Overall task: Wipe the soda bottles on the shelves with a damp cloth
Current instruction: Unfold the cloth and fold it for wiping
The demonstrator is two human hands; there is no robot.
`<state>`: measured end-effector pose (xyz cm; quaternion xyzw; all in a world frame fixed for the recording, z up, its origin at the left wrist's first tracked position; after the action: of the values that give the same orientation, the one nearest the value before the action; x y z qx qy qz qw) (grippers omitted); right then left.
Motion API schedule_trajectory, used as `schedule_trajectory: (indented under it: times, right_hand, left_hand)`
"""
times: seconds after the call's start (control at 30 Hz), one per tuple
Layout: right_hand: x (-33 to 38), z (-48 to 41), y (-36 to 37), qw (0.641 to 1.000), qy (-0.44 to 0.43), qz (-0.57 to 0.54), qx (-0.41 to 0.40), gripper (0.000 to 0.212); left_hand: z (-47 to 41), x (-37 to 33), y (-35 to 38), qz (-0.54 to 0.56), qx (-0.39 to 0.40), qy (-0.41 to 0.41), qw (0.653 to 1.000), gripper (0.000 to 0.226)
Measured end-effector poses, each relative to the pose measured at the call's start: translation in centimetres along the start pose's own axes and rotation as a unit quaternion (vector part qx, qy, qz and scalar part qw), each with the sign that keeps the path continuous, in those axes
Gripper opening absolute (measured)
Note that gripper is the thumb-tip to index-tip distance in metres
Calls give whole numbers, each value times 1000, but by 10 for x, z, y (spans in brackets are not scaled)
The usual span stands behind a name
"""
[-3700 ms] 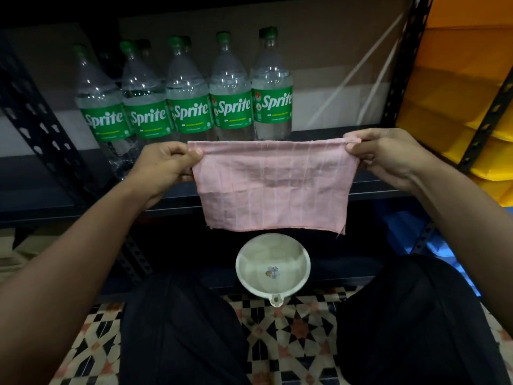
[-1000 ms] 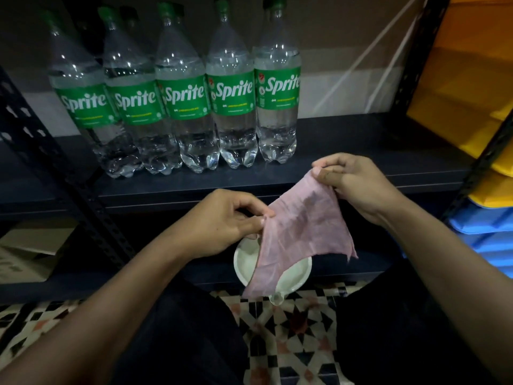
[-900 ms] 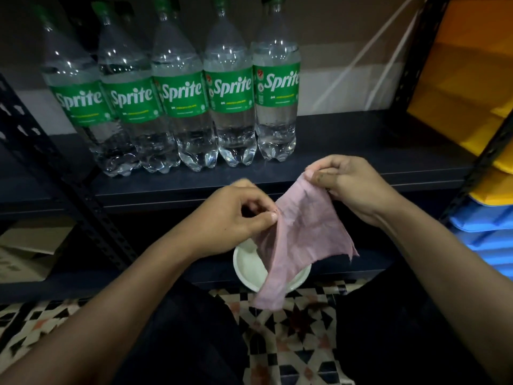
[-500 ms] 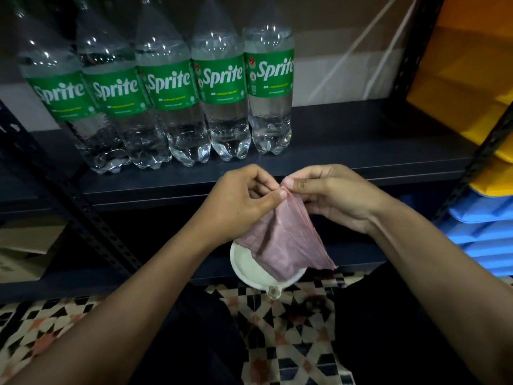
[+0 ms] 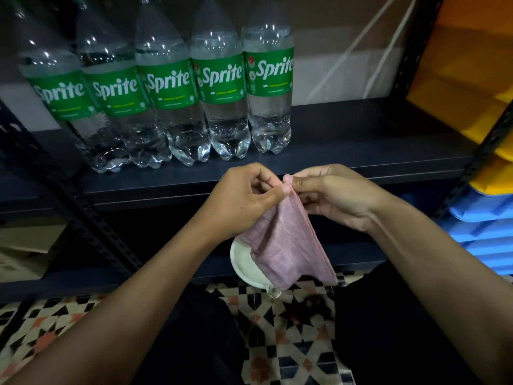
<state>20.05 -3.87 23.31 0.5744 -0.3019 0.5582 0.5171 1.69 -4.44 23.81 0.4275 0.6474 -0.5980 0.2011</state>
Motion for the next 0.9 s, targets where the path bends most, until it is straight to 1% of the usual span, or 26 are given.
schedule_trajectory:
  times: [0.1, 0.23, 0.3, 0.33, 0.4, 0.43, 0.47, 0.5, 0.53, 0.6, 0.67, 0.77, 0.9]
  right_hand:
    - [1, 3, 0, 1000, -9, -11, 9, 28]
    - [3, 4, 0, 999, -19, 8, 26, 37]
    - [4, 3, 0, 999, -24, 10, 22, 38]
    - [6, 3, 0, 999, -27, 5, 24, 35]
    - [11, 2, -8, 999, -45, -4, 9, 19]
    - [15, 2, -16, 998, -61, 8, -20, 9]
    - [17, 1, -24, 995, -77, 33, -56, 5]
    - [15, -1, -32, 991, -86, 62, -85, 12]
    - [9, -2, -37, 989, -86, 76, -97, 15]
    - [-4, -5, -41, 989, -79, 75, -102, 15]
    - [-9, -7, -37, 990, -89, 68, -88, 12]
    - [-3, -8, -34, 981, -138, 111, -74, 11]
    - [0, -8, -32, 957, -196, 183, -109, 13]
  left_hand:
    - [-1, 0, -1, -14, -12, -11, 1000, 14]
    - [2, -5, 0, -21, -38, -30, 999, 16]
    - [2, -6, 2, -32, -43, -39, 998, 21]
    - [2, -3, 3, -48, -32, -48, 997, 26]
    - [4, 10, -2, -111, 16, -67, 991, 36]
    - [7, 18, -8, -141, 41, -74, 986, 36]
    - [10, 26, -15, -161, 58, -78, 982, 31]
    - [14, 32, -22, -180, 69, -74, 978, 24]
    - [16, 34, -29, -213, 81, -62, 972, 18]
    - [19, 31, -34, -295, 112, -19, 949, 13]
    - [23, 26, -33, -334, 106, 16, 937, 11]
    - [26, 26, -32, -345, 78, 60, 933, 15]
    - [21, 19, -38, -322, 37, 97, 941, 13]
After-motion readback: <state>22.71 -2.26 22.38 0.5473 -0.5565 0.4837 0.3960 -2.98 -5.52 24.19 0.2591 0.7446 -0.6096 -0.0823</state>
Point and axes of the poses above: each hand's wrist, its own z-axis away from the middle knuckle, its own y-axis out of the palm, x = y × z, the point moved 2 cm from there along -z, towards the middle knuckle, and after that the axes turned 8 degrees about -z, right-handed, at the moved point
